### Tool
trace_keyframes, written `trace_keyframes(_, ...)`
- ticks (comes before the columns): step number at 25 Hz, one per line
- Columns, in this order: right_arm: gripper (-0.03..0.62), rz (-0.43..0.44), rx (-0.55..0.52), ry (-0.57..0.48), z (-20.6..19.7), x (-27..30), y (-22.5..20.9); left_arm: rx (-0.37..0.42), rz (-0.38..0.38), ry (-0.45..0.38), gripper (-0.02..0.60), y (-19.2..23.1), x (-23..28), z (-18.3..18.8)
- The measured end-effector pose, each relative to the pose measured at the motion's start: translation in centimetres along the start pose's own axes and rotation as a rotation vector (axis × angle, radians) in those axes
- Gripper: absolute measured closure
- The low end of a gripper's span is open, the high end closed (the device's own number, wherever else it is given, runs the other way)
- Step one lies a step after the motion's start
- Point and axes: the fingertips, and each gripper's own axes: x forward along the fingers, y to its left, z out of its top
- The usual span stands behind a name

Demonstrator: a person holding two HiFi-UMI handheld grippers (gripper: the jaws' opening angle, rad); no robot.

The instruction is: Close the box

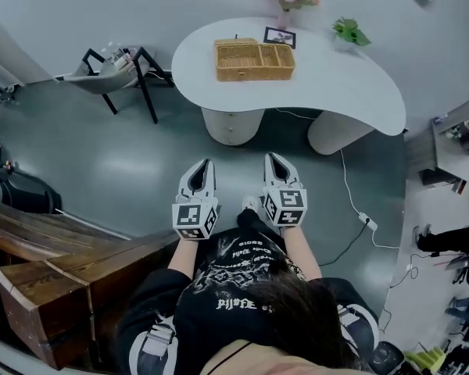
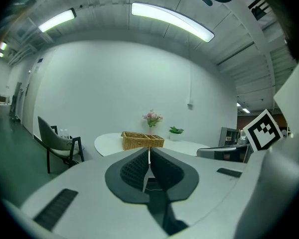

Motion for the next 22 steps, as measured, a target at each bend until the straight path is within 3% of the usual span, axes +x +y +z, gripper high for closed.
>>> trace_keyframes(10,0.569,0.074,-0.016,-0.008,3.9,7.6,-5.5,0.006,0.04,-0.014,0.552,-0.5,9.4,2.2)
trace_keyframes(22,0.569,0.177,-0.022,0.007,5.3,13.3,-9.5,-0.006,0.105,-0.017,0.552,-1.6,16.3,2.5)
